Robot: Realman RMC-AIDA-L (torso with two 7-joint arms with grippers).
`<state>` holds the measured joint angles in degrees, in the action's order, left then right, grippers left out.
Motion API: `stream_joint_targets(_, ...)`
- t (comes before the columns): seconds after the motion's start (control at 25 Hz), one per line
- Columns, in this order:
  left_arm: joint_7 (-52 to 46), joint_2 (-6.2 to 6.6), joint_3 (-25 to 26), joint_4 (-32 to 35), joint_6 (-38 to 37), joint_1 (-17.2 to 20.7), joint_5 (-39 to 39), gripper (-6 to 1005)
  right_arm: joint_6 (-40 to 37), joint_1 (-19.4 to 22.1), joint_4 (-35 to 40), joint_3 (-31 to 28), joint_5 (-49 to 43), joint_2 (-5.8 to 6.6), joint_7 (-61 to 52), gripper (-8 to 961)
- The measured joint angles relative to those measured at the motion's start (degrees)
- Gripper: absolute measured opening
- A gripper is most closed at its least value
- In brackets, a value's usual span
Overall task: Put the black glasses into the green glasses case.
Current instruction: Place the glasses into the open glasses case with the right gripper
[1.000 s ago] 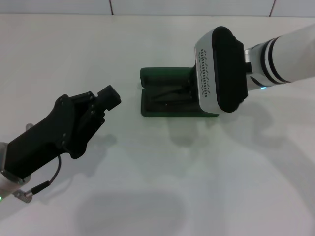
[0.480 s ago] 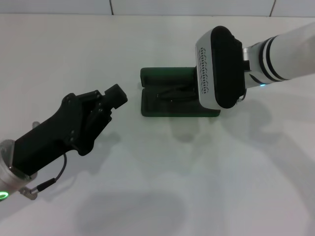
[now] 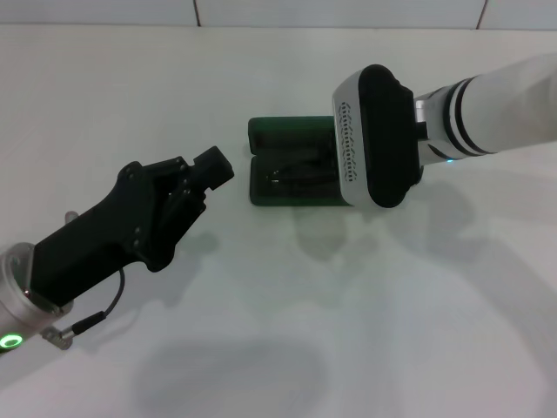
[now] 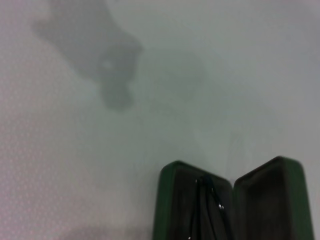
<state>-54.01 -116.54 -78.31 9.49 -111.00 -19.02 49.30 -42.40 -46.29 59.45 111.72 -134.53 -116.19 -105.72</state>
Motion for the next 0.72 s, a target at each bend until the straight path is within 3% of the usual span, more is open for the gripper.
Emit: stream_joint_targets(0.72, 0.40, 0.00, 0.00, 0.00, 0.10, 0.33, 0.67, 40, 1.11, 0.06, -0.14, 0.20, 0.97, 0.00, -5.34, 62)
